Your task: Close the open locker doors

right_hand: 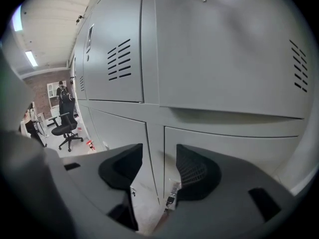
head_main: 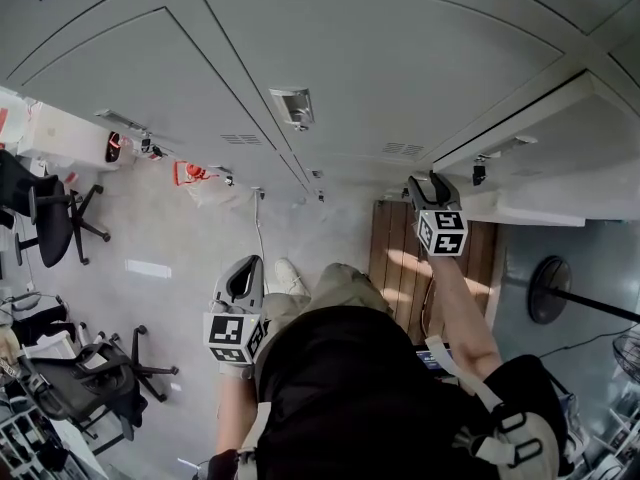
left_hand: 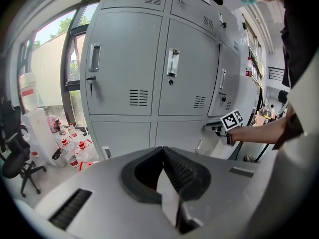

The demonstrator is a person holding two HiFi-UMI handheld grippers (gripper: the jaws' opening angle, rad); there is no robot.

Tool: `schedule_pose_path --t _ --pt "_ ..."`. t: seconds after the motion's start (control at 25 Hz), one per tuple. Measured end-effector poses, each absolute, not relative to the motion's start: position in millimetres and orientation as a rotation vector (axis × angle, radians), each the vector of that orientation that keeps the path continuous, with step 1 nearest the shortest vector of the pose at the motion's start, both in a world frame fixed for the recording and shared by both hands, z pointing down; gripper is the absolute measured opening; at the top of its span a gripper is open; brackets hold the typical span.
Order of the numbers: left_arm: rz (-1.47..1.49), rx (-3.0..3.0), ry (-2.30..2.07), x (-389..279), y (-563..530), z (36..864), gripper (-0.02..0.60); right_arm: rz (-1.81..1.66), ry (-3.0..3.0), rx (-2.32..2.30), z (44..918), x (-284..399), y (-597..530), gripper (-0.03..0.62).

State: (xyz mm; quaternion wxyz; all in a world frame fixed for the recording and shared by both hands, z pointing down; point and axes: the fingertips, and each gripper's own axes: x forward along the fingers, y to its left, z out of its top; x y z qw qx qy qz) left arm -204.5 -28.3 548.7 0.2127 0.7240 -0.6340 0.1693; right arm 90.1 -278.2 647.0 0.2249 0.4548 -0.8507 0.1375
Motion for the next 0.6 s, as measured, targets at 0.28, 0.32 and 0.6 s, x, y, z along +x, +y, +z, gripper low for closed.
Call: schedule_pose_path --t 0.28,0.32,0.6 --pt "0.465 2.026 -1.741 -208 -31 549 0.009 0.389 -2.342 1.246 645 88 -274 0.213" --pt "0.465 2.031 -1.737 -209 -32 549 0.009 0.392 -2.344 1.246 644 87 -272 0.213" --pt "0.437 2.103 -1.680 -212 -41 545 0.009 0.421 -2.368 1.251 625 80 -249 0.212"
